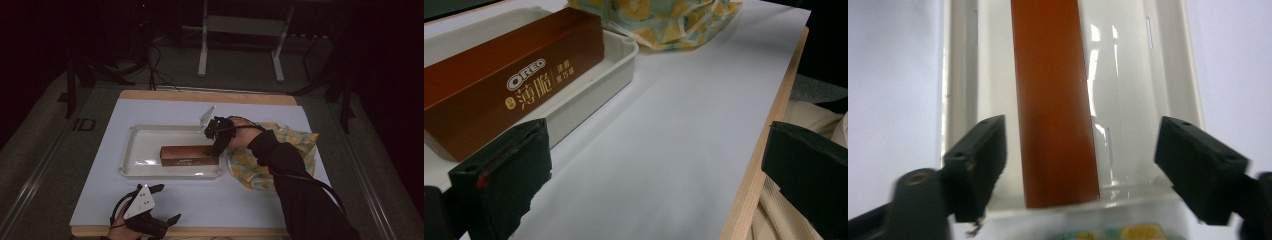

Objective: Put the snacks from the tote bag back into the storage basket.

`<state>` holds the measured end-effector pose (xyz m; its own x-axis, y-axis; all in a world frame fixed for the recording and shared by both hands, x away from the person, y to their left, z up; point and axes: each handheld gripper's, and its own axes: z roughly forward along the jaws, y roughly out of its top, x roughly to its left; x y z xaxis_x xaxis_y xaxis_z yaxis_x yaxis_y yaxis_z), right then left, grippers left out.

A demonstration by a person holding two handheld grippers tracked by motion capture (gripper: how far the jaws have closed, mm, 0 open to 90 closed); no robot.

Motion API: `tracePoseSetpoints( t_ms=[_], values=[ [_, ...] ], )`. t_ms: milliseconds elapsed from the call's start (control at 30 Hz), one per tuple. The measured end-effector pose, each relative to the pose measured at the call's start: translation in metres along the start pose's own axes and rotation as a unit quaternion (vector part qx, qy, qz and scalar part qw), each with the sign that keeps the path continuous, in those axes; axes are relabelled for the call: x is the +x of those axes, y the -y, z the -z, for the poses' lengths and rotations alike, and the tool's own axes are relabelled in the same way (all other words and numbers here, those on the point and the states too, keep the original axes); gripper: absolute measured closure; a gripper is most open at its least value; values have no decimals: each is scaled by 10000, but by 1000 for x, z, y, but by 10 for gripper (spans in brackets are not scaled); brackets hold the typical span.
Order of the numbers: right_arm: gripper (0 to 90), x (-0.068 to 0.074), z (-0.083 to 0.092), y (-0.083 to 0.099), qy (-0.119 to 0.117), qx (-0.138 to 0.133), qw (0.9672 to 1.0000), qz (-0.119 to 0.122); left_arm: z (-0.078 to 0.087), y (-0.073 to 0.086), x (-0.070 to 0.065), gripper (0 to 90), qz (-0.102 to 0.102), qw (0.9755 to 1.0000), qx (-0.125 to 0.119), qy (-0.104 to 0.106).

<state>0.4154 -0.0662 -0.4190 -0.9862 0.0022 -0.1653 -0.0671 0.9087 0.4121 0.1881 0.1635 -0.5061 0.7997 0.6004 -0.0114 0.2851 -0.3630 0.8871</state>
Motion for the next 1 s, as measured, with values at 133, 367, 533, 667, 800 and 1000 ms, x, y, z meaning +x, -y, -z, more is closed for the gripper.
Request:
tracePoseSetpoints(
  t_ms=[133, 367, 533, 667, 800, 1000],
  values=[
    [128, -2, 10, 5, -65, -178, 9997, -165, 0, 0, 0, 0, 11, 10000, 3, 0],
    [128, 2, 25, 16, 254, -393, 9984, -303, -1, 0, 1, 0, 18, 10000, -5, 3],
    [128, 4, 33, 27, 307, -552, 9968, -488, -1, 0, 1, 0, 21, 10000, -6, 4],
    [120, 7, 39, 39, 512, -664, 9945, -622, -1, 0, 1, 0, 17, 10000, 11, -2],
    [120, 10, 43, 50, 605, -676, 9932, -734, -1, 0, 1, 0, 9, 10000, 27, -10],
    [118, 17, 56, 72, 670, -1012, 9877, -987, -1, 0, 1, 0, 31, 10000, 25, -30]
  ],
)
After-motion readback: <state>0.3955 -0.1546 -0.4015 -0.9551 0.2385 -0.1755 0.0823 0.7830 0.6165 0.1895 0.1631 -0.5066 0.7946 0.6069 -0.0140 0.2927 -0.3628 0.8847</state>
